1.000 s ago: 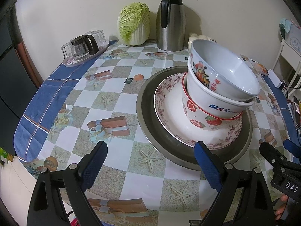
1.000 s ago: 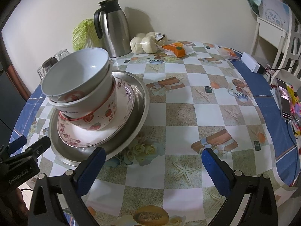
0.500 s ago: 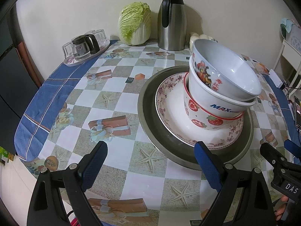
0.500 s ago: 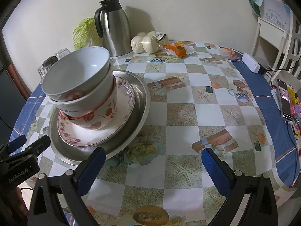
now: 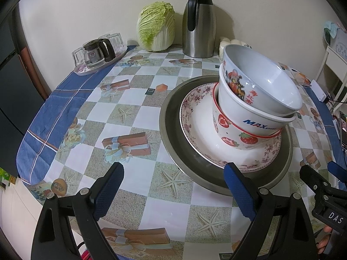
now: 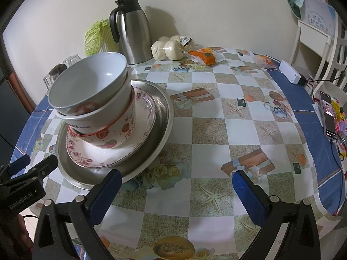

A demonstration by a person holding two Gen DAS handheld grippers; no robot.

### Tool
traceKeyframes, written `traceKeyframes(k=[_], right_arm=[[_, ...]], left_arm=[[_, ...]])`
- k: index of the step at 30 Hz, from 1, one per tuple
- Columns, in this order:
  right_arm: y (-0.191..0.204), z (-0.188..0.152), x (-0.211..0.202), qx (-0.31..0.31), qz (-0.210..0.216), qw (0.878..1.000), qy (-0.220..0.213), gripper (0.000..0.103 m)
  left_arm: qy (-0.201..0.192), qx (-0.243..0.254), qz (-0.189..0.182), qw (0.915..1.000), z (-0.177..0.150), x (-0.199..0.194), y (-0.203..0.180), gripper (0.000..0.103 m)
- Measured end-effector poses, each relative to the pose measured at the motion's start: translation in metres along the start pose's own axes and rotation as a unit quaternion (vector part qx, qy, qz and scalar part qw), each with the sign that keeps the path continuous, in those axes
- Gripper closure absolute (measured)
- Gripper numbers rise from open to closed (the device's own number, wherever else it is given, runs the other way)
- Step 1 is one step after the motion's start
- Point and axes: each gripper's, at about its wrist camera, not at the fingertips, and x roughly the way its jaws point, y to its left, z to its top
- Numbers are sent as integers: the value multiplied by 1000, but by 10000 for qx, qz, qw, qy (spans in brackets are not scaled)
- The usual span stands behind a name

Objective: Organize plates and bowls

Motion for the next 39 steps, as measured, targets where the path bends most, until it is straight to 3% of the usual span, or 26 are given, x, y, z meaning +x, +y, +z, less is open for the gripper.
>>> traceKeyframes(k=[39], right_arm=[[2,-1,2,-20,0,10000,19,0]], left_arm=[[31,-47,-46,10000,-2,2,2,9]])
